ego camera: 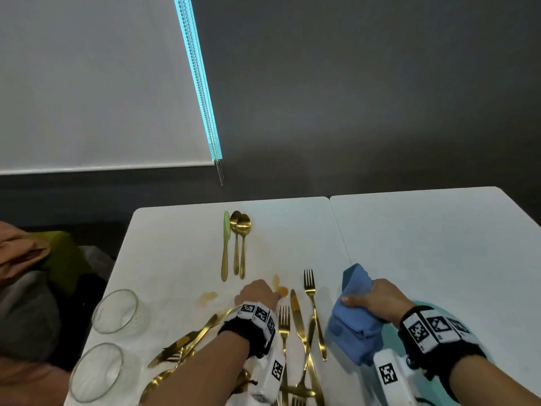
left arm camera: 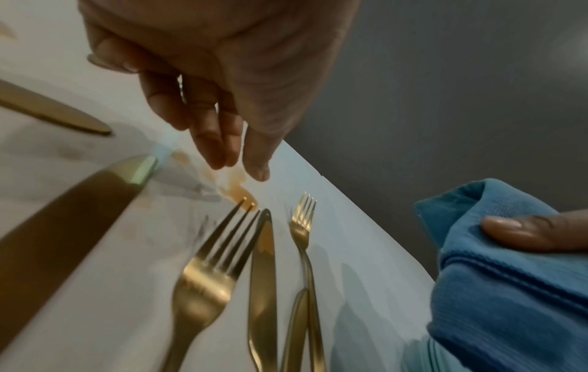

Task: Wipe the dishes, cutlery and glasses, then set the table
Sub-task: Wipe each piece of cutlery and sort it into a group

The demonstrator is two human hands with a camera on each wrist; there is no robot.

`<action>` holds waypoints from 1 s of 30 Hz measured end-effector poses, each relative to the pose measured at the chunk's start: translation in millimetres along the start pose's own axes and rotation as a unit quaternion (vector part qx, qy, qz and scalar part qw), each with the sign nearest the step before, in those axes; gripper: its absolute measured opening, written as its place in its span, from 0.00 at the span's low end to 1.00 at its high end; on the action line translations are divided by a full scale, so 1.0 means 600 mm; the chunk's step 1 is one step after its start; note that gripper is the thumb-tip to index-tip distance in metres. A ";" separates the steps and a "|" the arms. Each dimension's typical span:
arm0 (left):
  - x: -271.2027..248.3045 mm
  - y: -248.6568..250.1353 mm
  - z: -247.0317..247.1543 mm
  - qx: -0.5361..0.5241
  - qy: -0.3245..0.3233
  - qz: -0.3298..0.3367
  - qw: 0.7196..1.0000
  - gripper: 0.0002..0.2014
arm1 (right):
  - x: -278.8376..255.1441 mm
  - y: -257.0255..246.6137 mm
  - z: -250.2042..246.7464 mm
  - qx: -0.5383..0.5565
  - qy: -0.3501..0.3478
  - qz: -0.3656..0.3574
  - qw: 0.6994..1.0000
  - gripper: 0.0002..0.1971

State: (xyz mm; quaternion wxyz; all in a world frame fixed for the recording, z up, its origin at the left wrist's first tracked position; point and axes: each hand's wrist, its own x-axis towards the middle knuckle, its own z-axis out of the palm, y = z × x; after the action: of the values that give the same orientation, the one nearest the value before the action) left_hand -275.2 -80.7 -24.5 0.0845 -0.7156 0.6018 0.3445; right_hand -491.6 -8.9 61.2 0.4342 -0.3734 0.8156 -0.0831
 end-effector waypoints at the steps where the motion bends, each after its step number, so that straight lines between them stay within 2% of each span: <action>1: -0.005 0.001 -0.006 0.000 0.004 -0.002 1.000 0.24 | 0.000 -0.001 -0.002 0.000 0.000 -0.003 1.000 0.25; 3: -0.013 0.001 -0.012 0.009 0.000 -0.004 1.000 0.24 | -0.002 -0.001 -0.008 0.007 0.000 -0.012 1.000 0.25; 6: -0.031 -0.005 -0.007 0.046 -0.040 -0.004 0.998 0.20 | -0.002 0.002 -0.014 0.001 -0.003 -0.018 1.000 0.24; 10: -0.059 -0.019 0.031 0.093 -0.088 0.005 0.992 0.24 | 0.004 0.009 -0.015 0.000 -0.015 -0.020 1.000 0.28; 13: -0.069 -0.024 0.063 0.118 -0.109 0.009 0.987 0.20 | 0.006 0.012 -0.014 -0.006 -0.030 -0.021 0.999 0.27; 18: -0.080 -0.015 0.082 0.112 -0.068 -0.008 0.991 0.18 | 0.009 0.023 -0.017 -0.006 -0.036 -0.030 0.999 0.28; 23: -0.082 0.004 0.056 0.096 -0.043 -0.004 0.994 0.18 | 0.011 0.042 -0.024 -0.014 -0.044 -0.042 0.998 0.27; 28: -0.077 0.027 0.019 0.026 -0.010 0.020 0.999 0.13 | 0.016 0.050 -0.024 0.012 -0.074 -0.068 0.995 0.26; 30: -0.083 0.037 0.007 -0.029 0.014 0.036 0.999 0.07 | 0.016 0.046 -0.020 0.026 -0.086 -0.078 0.993 0.25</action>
State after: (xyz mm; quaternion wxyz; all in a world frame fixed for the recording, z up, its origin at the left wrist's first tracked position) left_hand -298.9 -44.5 8.5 0.0427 -0.7000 0.6182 0.3550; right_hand -519.0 2.1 49.6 0.5049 -0.4301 0.7410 -0.1054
